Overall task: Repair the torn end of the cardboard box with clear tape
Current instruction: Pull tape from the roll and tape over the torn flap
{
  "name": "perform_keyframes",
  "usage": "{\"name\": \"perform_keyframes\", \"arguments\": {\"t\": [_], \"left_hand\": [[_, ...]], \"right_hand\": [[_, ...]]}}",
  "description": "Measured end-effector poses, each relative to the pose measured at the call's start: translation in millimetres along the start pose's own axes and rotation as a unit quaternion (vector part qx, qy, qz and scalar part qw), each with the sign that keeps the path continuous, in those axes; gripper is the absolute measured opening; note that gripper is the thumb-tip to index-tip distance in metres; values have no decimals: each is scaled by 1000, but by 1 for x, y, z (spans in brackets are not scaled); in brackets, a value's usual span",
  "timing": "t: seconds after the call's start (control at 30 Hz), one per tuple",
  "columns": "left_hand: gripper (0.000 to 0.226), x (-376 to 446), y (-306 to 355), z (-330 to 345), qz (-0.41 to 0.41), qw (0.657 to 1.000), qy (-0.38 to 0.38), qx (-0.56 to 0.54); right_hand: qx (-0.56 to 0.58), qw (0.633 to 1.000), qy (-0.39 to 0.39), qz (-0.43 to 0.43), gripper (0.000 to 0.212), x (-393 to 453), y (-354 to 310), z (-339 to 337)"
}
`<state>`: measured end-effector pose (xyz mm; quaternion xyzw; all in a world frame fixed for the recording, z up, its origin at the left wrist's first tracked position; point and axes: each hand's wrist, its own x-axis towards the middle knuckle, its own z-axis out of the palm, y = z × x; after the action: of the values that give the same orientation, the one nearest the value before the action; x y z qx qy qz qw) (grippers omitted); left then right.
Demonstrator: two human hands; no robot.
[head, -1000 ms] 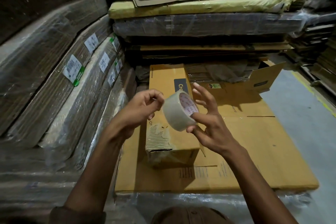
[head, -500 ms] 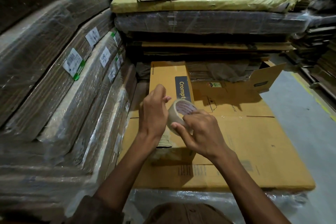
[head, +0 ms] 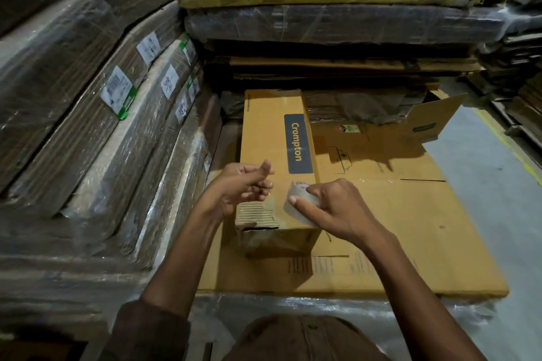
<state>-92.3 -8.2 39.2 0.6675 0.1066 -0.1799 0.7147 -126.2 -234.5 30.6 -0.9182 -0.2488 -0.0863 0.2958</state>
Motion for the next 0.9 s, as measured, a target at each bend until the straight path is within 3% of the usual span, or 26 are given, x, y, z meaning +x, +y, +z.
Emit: {"name": "perform_keyframes", "arguments": {"t": [0.07, 0.2, 0.3, 0.47, 0.57, 0.7, 0.9], "left_hand": [[52, 1, -10, -7, -40, 998, -38, 45], [19, 1, -27, -4, -59, 998, 0, 13], [16, -1, -34, 4, -1, 998, 57, -5], [13, -7, -37, 6, 144, 969, 170, 112], [14, -12, -44, 4, 197, 939, 208, 188], [13, -15, -55, 2, 215, 925, 255, 179], [13, -17, -82, -16, 156, 932, 289, 152]], "right_hand": [[20, 999, -42, -3, 66, -2, 2, 0], [30, 996, -86, 4, 68, -2, 4, 2], [75, 991, -105, 26, 64, -1, 5, 2], [229, 947, -206, 88, 30, -1, 10, 4], [189, 950, -216, 123, 35, 7, 19, 8], [113, 951, -241, 159, 43, 18, 34, 17], [117, 934, -291, 171, 41, 34, 29, 24]]}}
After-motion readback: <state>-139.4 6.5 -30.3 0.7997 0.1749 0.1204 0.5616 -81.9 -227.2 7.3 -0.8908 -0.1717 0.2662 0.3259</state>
